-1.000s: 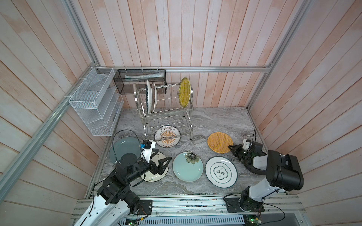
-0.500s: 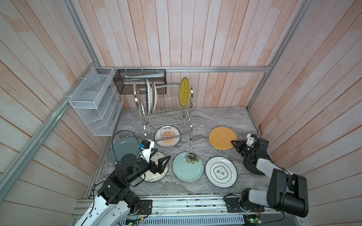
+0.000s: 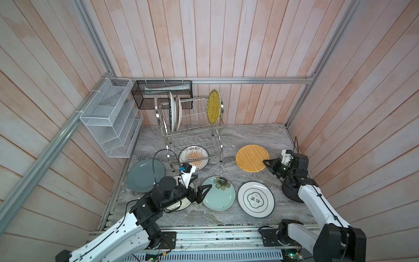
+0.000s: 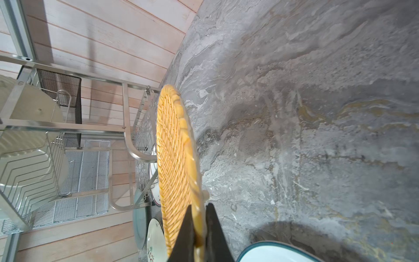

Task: Load plates into a dish rack
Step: Pick up the plate from the middle-right of the table, then place the plate on the dish rack.

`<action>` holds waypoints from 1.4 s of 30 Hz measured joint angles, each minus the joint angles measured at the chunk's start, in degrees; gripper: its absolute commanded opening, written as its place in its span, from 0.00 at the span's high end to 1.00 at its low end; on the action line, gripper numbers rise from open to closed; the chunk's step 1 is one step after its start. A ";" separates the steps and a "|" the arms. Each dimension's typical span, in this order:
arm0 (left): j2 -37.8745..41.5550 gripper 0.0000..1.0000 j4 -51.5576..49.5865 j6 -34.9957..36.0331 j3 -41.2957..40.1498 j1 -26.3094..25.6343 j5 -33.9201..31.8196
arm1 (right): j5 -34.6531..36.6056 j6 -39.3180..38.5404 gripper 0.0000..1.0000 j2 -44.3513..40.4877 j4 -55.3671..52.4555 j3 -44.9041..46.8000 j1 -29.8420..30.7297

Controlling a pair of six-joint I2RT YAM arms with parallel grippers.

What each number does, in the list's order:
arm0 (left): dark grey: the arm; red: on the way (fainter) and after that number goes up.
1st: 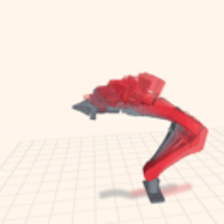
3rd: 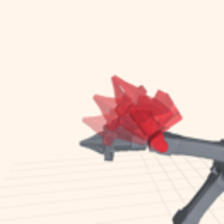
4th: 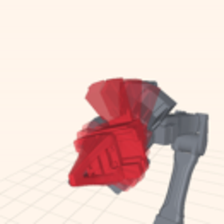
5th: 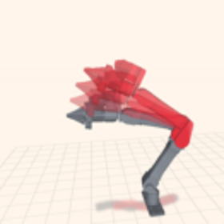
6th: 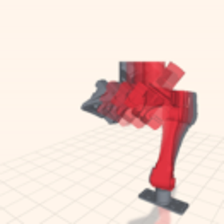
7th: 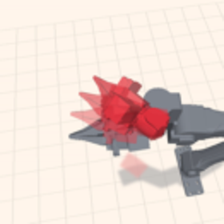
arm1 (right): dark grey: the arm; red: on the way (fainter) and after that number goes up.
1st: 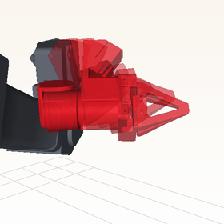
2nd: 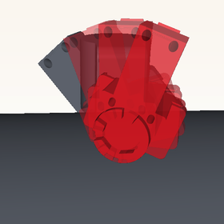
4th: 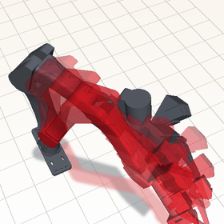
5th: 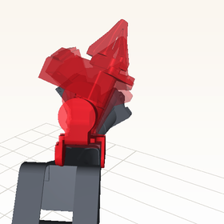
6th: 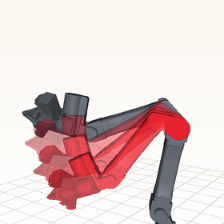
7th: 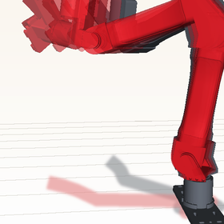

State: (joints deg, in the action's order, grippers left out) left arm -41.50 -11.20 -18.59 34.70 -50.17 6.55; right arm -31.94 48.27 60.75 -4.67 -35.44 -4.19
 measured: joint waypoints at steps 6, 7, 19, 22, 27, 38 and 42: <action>-17.64 0.10 2.45 8.39 9.88 -12.52 -11.30 | 6.14 4.55 1.00 -2.80 -6.93 -2.93 6.64; -21.05 0.12 3.13 11.10 12.55 -14.56 -13.94 | 7.34 5.53 1.00 -3.04 -8.26 -3.37 7.87; -44.89 0.41 9.57 39.67 26.25 -22.16 -27.41 | 14.16 13.62 1.00 -6.43 -18.18 -8.26 14.86; -47.43 0.46 10.97 45.00 26.80 -22.16 -28.57 | 14.49 14.75 1.00 -8.15 -19.45 -8.79 15.72; -51.28 0.61 13.22 50.88 29.44 -21.97 -30.73 | 15.15 15.63 1.00 -9.35 -20.87 -9.92 17.00; -57.05 0.82 16.26 56.41 33.77 -20.83 -35.39 | 15.50 16.90 1.00 -10.47 -22.23 -10.10 18.32; -58.51 0.95 16.70 58.31 34.40 -20.74 -36.92 | 15.82 16.63 1.00 -10.78 -22.29 -10.10 18.47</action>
State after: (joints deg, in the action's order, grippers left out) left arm -100.01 5.50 39.72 69.10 -70.91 -30.37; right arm -16.12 64.90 49.98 -26.96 -45.54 14.28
